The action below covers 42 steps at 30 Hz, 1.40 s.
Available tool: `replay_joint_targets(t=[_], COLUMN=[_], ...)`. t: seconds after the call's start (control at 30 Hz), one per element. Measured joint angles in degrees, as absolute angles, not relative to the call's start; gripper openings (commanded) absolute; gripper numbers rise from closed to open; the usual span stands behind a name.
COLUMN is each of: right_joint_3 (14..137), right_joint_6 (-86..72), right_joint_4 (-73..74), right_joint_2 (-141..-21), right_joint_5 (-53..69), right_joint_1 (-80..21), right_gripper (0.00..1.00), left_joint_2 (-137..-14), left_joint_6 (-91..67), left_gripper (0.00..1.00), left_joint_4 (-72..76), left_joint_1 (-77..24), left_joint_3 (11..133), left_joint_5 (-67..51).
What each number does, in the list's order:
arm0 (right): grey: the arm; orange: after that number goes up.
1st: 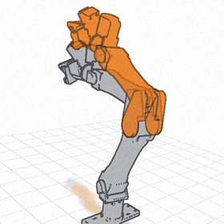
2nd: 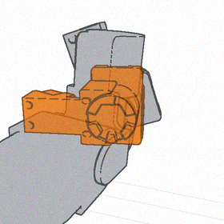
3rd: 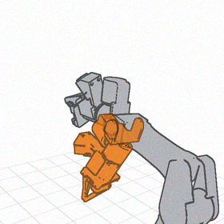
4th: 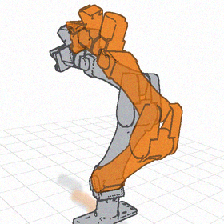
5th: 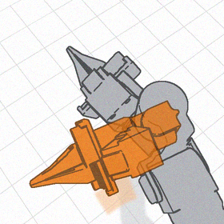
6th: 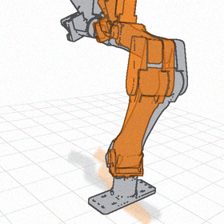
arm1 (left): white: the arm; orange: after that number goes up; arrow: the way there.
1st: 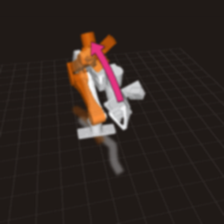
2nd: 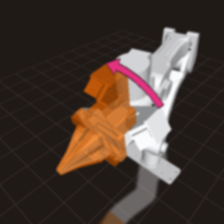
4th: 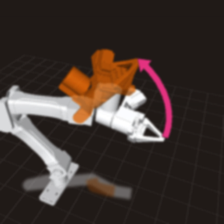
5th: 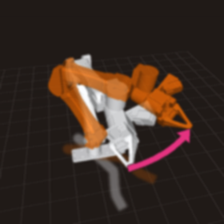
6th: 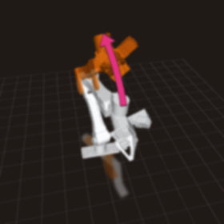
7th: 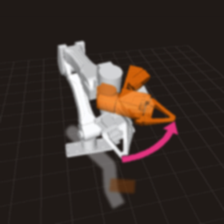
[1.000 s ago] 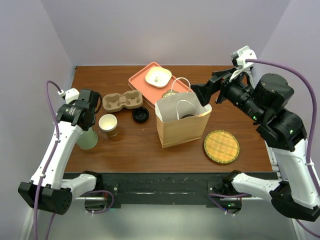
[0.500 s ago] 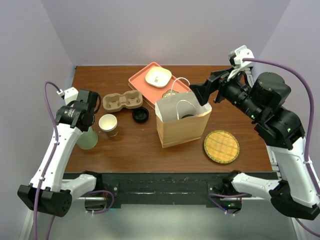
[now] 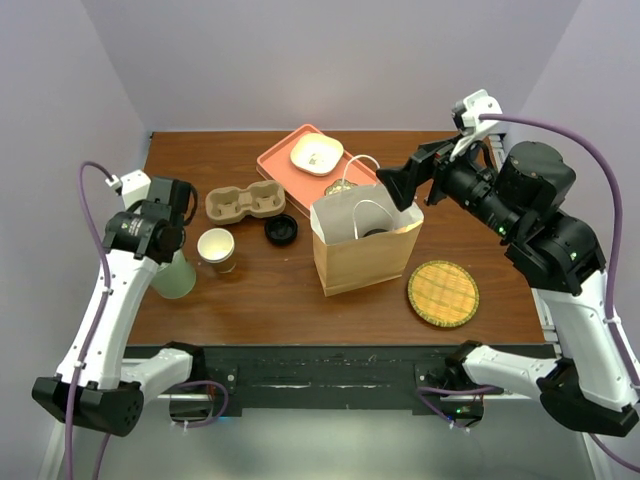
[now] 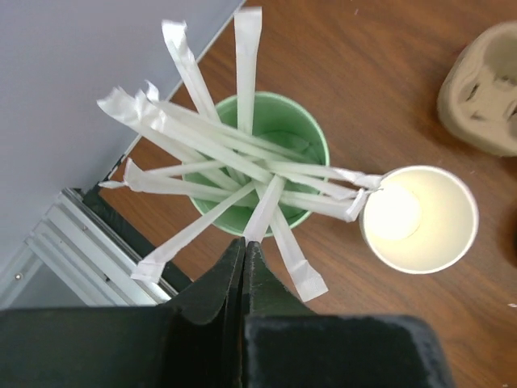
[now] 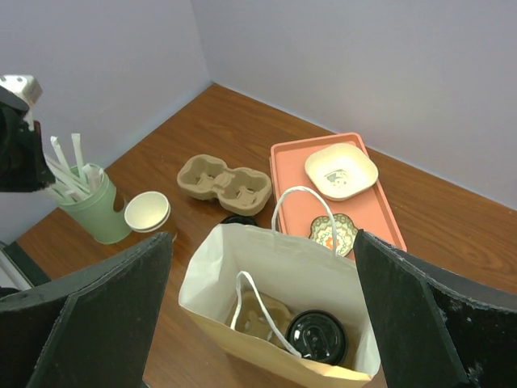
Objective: Pack the takeout coffee
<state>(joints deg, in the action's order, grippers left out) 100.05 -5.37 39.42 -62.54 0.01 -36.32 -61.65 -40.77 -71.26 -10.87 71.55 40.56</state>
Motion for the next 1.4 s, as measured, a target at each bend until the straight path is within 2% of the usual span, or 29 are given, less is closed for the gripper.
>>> replay_joint_targets(t=[0.33,0.53,0.8,0.9,1.1,1.23,1.4], right_joint_3=[105.27,105.47,106.00,106.41,106.41,106.41,106.41], right_joint_6=[-5.43,-5.43,-5.34,-5.30,-5.30,-5.10,-4.86], right_joint_4=[40.36,39.66,39.46,39.40,39.38,39.42,39.77], right_joint_2=[-63.05,-62.06,-62.94,-63.09,-62.98,-62.98,-62.92], right_joint_5=[-0.86,-2.68,-4.62,-5.63,-6.96,-7.20,-8.16], right_joint_1=[-36.32,-36.32,-36.32,-36.32,-36.32,-36.32,-36.32], right_gripper=[0.99,0.99,0.99,0.99,0.99,0.99,0.99], left_joint_2=[-61.91,-62.87,-65.17,-63.24,-60.42,-63.00,-66.46], left_joint_6=[-36.23,-30.65,-21.52,-19.64,-19.38,-23.92,-32.38], left_gripper=[0.00,0.00,0.00,0.01,0.00,0.00,0.00], left_joint_4=[-74.89,-75.57,-72.23,-67.40,-55.29,-48.73,-39.11], left_joint_1=[-10.87,-10.87,-10.87,-10.79,-10.55,-10.52,-10.57], left_joint_3=[91.22,107.85,125.78,125.38,119.87,116.99,107.81], left_joint_5=[42.24,42.87,38.06,32.58,11.60,-3.97,-21.69])
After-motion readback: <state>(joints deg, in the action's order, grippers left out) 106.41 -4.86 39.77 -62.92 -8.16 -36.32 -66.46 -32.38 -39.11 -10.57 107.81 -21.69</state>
